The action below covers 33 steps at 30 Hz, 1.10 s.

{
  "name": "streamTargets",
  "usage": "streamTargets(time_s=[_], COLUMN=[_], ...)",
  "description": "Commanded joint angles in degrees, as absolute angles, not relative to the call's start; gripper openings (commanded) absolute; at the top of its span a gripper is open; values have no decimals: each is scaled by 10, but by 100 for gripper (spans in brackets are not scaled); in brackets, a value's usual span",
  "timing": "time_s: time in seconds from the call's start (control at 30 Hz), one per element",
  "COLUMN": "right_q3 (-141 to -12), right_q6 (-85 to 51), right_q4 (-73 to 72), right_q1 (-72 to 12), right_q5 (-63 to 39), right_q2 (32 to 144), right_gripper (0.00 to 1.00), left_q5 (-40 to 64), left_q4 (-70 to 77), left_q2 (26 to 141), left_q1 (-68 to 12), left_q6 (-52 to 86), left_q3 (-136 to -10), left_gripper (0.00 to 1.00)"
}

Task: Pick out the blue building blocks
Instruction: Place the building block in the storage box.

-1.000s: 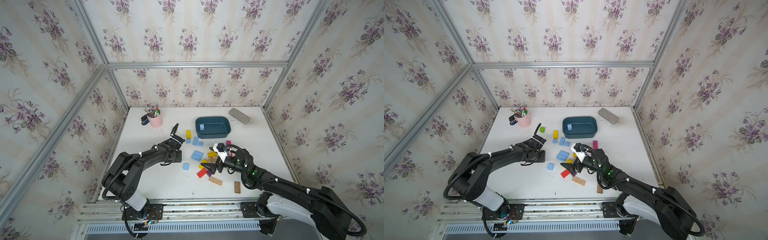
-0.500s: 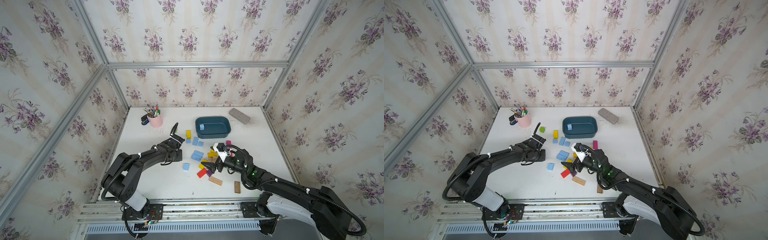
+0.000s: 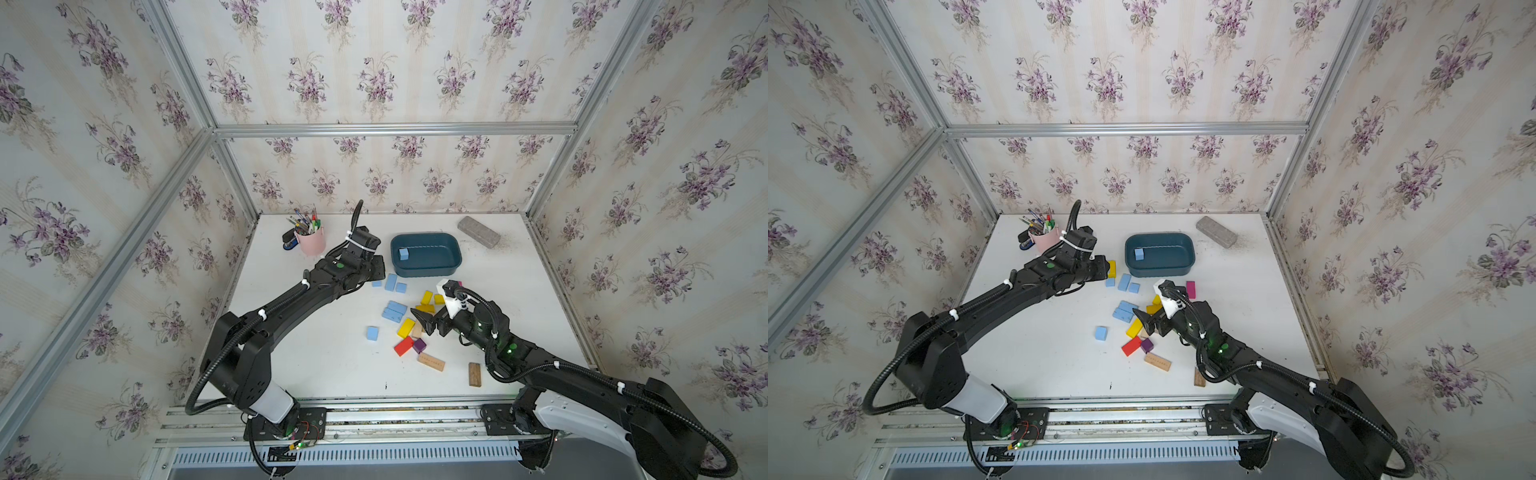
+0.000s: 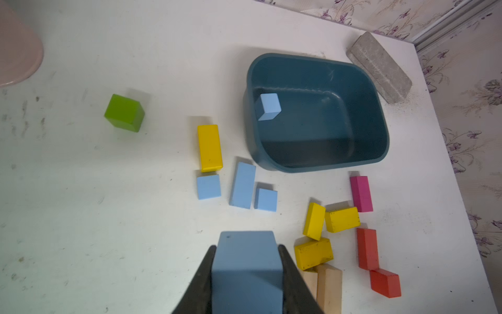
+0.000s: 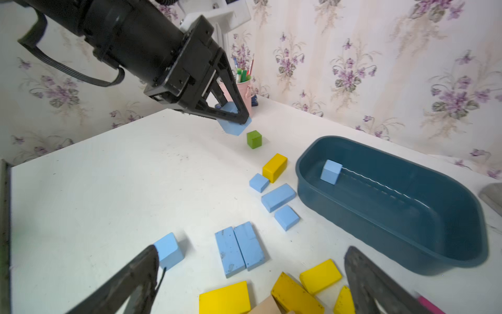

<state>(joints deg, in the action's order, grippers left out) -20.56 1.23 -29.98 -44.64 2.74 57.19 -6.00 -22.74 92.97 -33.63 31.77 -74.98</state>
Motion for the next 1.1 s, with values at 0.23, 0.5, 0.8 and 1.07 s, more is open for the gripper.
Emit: streamTargets(time_s=[0.23,0.5,0.8,1.07], right_q3=[-188,-184,-167,-164], right_q6=[-22,-47,-67,-74], right_q4=[-334,-332,-347,-347], right_q1=[-426,-404,-387,-378], right_q5=[171,211,238,236], right_q2=[567,582,572,571], right_gripper=[100,100,100,100], left_q5=[-58,-85,-105,-134], left_q4=[-271,-296,-303,-306], left_q2=[1135,1267,1374,1425], left_q1=[-381,-388,-388,-386], left_q6=[305,314,327,324], left_q3=[-1004,-1154,-1260,-1296], left_gripper=[17,17,19,25])
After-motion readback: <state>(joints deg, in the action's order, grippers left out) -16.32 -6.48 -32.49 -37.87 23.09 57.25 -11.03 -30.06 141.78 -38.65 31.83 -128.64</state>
